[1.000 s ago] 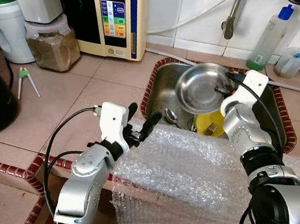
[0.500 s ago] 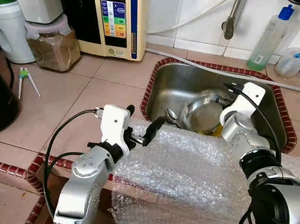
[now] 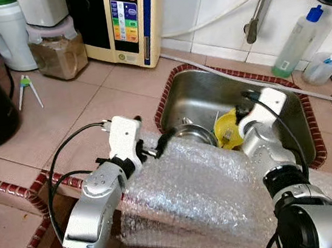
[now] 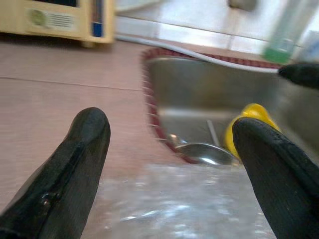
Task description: Kitchen organization
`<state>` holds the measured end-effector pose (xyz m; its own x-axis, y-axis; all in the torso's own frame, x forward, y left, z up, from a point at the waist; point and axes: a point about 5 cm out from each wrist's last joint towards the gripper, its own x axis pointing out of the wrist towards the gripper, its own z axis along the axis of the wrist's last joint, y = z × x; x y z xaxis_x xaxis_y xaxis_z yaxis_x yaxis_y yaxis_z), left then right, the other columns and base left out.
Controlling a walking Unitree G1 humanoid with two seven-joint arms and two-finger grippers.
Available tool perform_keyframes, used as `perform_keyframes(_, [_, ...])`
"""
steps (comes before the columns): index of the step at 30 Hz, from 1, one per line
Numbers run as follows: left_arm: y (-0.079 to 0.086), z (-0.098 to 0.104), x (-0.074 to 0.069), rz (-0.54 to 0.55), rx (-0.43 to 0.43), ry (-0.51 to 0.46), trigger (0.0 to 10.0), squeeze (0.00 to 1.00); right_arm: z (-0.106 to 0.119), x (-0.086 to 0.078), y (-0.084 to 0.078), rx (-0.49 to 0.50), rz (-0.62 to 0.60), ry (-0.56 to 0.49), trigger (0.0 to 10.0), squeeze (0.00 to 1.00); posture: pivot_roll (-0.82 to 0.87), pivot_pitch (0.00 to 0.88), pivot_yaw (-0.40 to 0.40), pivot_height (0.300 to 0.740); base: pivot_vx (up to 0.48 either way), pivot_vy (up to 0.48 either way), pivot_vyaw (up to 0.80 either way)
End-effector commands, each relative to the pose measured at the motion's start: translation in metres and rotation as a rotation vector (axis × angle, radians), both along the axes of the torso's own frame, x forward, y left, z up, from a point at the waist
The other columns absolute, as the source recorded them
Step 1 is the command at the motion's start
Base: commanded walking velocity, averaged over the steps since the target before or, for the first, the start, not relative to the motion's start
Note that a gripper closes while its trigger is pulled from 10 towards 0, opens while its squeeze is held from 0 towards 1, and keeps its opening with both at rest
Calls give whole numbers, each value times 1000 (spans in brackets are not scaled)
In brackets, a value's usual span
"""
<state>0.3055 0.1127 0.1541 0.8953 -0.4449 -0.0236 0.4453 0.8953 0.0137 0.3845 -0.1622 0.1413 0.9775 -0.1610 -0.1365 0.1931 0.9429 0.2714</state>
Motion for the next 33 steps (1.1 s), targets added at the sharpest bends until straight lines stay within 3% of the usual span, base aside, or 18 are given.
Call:
perform_keyframes(1, [4,7,4,83,-10,-34,10000,1000,8,-2,-2,-82,44,-71,10000,1000,128,97,-116,740,0,0,0])
perform_keyframes(5, [12,11,3,215,36,-82,10000,1000,12,-10,-2,-124,129,-138,10000,1000,124,96,-114,740,0,0,0])
perform_keyframes(9, [12,13,-1,219,49,-117,10000,1000,11,-21,-8,-196,169,-179,10000,1000,127,99,-116,740,0,0,0])
perform_keyframes(14, [13,18,-8,257,55,-173,10000,1000,21,-45,-20,-340,202,-284,10000,1000,110,112,-110,740,0,0,0])
perform_keyframes(18, [19,15,-14,269,60,-161,10000,1000,24,-57,-26,-374,201,-303,10000,1000,99,113,-105,740,0,0,0])
perform_keyframes(19, [25,12,-21,269,83,-156,10000,0,25,-67,-30,-401,203,-306,10000,1000,94,115,-102,740,0,0,0])
perform_keyframes(23, [38,7,-31,298,148,-135,10000,0,26,-79,-35,-417,194,-311,10000,1000,97,121,-98,740,0,0,0])
perform_keyframes(27, [46,-1,-42,279,61,-59,10000,0,25,-89,-36,-409,179,-304,10000,1000,99,124,-100,740,0,0,0])
perform_keyframes(33, [37,1,-44,233,52,-55,10000,0,19,-95,-30,-358,154,-250,10000,1000,101,116,-105,740,0,0,-400])
